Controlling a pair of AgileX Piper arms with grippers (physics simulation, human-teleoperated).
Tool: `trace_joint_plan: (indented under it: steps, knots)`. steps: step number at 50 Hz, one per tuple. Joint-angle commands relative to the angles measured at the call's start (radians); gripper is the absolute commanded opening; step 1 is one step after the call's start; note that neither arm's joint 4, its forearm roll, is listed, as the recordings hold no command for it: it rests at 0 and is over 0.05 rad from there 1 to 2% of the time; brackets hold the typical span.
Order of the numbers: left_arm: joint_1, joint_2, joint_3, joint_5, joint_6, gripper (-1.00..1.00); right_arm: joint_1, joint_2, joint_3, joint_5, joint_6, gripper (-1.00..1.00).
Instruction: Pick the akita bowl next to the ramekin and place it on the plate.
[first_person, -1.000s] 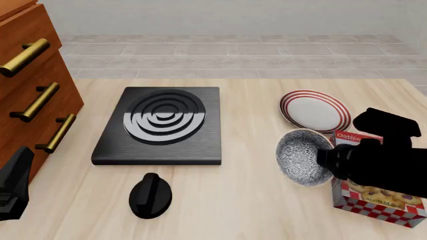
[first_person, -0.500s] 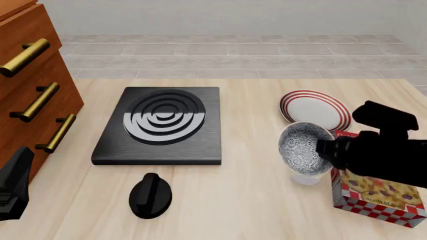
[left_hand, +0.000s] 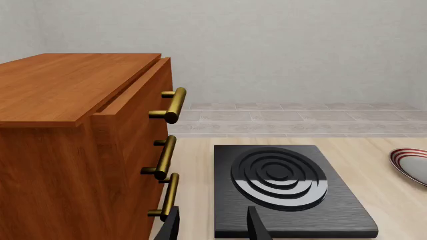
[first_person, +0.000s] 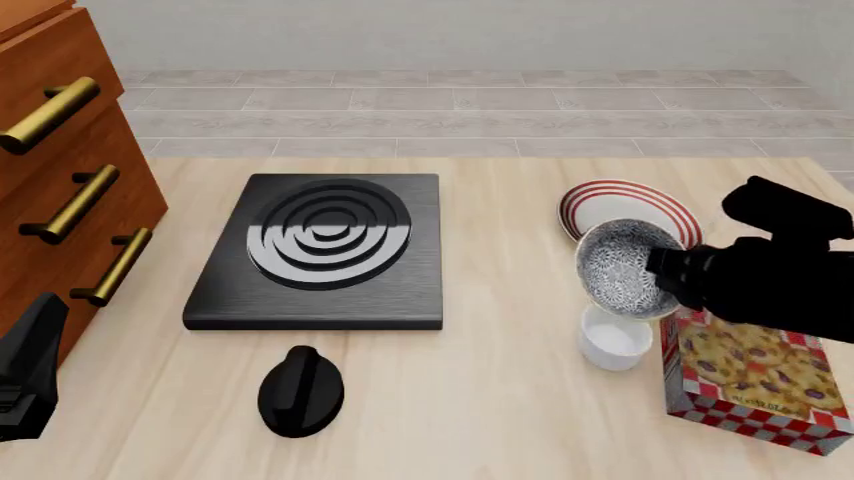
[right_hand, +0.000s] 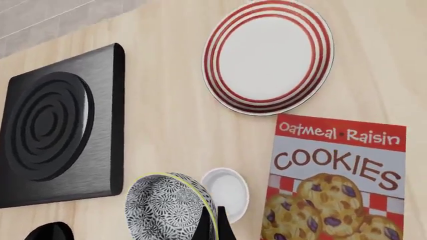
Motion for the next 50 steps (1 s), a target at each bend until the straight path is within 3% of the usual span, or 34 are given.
trace_joint_plan:
  steps: [1, 7, 50]
  knots:
    - [0.0, 0.0, 0.0, 0.0, 0.0, 1.0, -0.046, 0.048, -0.034, -0.031, 0.003, -1.0]
    - [0.0, 0.0, 0.0, 0.0, 0.0, 1.0, -0.048, 0.077, -0.046, -0.043, 0.032, -1.0]
    - [0.0, 0.0, 0.0, 0.0, 0.0, 1.0, -0.209, 0.231, -0.144, -0.124, -0.018, -1.0]
